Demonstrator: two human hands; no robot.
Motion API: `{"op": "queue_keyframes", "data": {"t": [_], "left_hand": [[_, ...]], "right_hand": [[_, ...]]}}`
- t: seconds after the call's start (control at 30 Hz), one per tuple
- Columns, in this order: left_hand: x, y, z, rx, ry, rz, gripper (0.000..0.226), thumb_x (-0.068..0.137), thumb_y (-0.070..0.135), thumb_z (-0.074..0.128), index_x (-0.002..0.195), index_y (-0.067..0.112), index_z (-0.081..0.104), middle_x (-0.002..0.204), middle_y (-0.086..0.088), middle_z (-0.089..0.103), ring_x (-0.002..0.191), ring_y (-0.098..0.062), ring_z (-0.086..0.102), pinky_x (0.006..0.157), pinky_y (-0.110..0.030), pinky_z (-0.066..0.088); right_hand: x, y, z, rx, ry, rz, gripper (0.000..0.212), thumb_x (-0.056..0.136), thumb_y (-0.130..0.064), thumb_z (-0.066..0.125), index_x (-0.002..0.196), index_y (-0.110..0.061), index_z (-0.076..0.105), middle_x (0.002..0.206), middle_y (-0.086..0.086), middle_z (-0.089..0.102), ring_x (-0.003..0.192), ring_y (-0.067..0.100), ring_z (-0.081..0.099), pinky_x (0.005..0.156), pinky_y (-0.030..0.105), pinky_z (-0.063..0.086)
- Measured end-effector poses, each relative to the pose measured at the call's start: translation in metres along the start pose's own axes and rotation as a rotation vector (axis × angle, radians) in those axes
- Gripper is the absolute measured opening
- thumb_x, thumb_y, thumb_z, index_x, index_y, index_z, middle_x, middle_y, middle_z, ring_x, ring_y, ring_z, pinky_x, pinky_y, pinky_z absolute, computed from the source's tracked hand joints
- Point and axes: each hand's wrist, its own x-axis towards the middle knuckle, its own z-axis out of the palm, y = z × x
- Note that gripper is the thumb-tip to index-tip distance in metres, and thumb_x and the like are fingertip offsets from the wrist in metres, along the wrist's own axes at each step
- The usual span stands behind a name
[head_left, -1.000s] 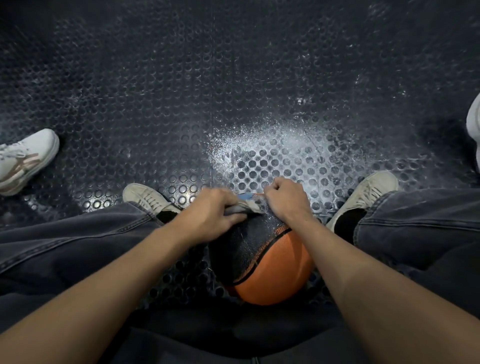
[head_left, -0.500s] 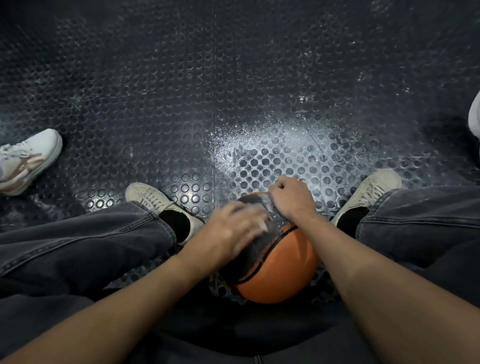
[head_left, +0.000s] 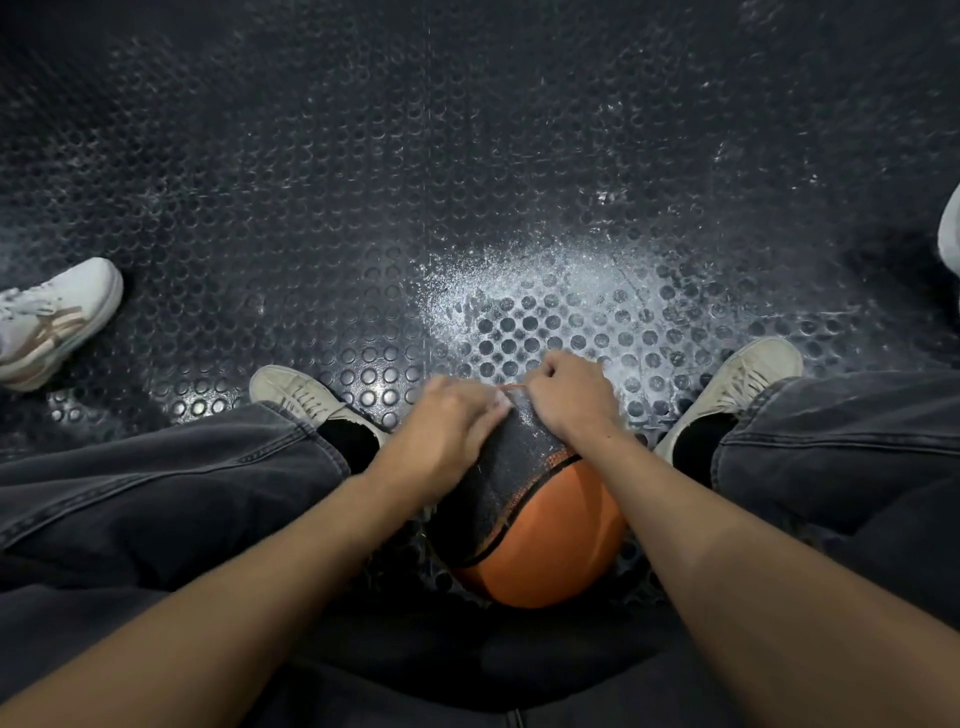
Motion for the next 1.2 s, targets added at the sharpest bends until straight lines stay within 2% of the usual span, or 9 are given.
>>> {"op": "queue_keyframes", "data": {"t": [0.07,0.13,0.33,0.5,0.63,0.77,0.83,1.03,1.2], "left_hand": [[-0.022,0.014,-0.001,0.023,-0.073,0.294,0.026,0.1,0.032,0.045,0.109,0.023,0.067,0.126,0.01,0.061,0.097,-0.011,0.044,0.085,-0.02,0.039],[-0.03,0.01,-0.002,0.03,-0.142,0.455,0.031,0.1,0.035,0.044,0.12,0.022,0.065,0.136,0.011,0.055,0.101,-0.016,0.047,0.092,-0.023,0.04],[0.019,-0.002,-0.004,-0.085,0.05,-0.294,0.028,0.095,0.033,0.055,0.114,0.015,0.066,0.125,-0.004,0.054,0.113,-0.015,0.049,0.104,-0.033,0.038],[-0.002,0.004,-0.021,-0.082,-0.019,-0.006,0.031,0.088,0.03,0.069,0.116,0.018,0.067,0.107,0.006,0.066,0.092,-0.008,0.061,0.09,-0.029,0.05],[-0.015,0.003,-0.017,0.004,-0.044,0.269,0.023,0.09,0.021,0.064,0.109,0.012,0.071,0.103,0.002,0.066,0.093,-0.007,0.06,0.086,-0.018,0.046],[0.018,0.0,-0.016,0.033,0.043,-0.073,0.02,0.093,0.015,0.058,0.077,0.01,0.068,0.074,0.001,0.061,0.066,-0.01,0.05,0.064,-0.027,0.04],[0.028,-0.001,-0.013,0.016,0.011,-0.23,0.031,0.095,0.015,0.056,0.064,0.016,0.059,0.065,0.001,0.056,0.059,-0.012,0.05,0.054,-0.019,0.035],[-0.006,0.015,-0.014,0.028,-0.06,0.172,0.016,0.093,0.017,0.059,0.097,0.012,0.074,0.092,0.003,0.065,0.086,-0.01,0.055,0.08,-0.021,0.041],[0.026,0.001,-0.014,-0.034,0.011,-0.278,0.027,0.095,0.017,0.057,0.069,0.019,0.064,0.072,0.003,0.058,0.067,-0.012,0.052,0.066,-0.027,0.047]], "right_hand": [[0.0,0.001,-0.002,0.008,0.011,0.014,0.022,0.098,-0.025,0.052,0.077,-0.021,0.049,0.092,-0.003,0.063,0.059,0.012,0.044,0.055,0.024,0.04],[0.001,0.001,-0.006,0.017,-0.008,0.006,0.022,0.099,-0.026,0.053,0.078,-0.02,0.051,0.084,-0.006,0.057,0.06,0.011,0.045,0.057,0.024,0.042],[-0.003,-0.006,-0.002,0.029,-0.042,-0.046,0.016,0.095,-0.02,0.055,0.08,-0.017,0.057,0.08,-0.003,0.062,0.06,0.01,0.047,0.055,0.023,0.037],[-0.009,-0.014,-0.01,-0.026,0.094,0.011,0.018,0.097,-0.025,0.055,0.081,-0.02,0.06,0.073,-0.004,0.06,0.056,0.009,0.046,0.053,0.023,0.038],[-0.02,-0.002,-0.019,-0.057,0.199,0.262,0.024,0.096,-0.027,0.05,0.077,-0.016,0.058,0.067,-0.003,0.052,0.057,0.013,0.043,0.073,0.031,0.047],[-0.029,0.002,-0.017,0.041,0.095,0.265,0.032,0.095,-0.022,0.048,0.063,-0.018,0.05,0.059,-0.002,0.044,0.053,0.017,0.041,0.054,0.025,0.035],[-0.029,0.0,-0.015,0.075,0.122,0.256,0.034,0.093,-0.022,0.049,0.059,-0.02,0.047,0.058,-0.002,0.045,0.054,0.019,0.045,0.054,0.027,0.036],[-0.023,0.01,-0.023,0.091,0.062,0.161,0.041,0.097,-0.027,0.052,0.057,-0.02,0.05,0.051,-0.006,0.043,0.047,0.014,0.039,0.05,0.025,0.032],[-0.018,0.002,-0.013,0.065,0.066,0.147,0.045,0.097,-0.028,0.052,0.054,-0.022,0.043,0.048,-0.007,0.038,0.043,0.013,0.035,0.054,0.026,0.041]]}}
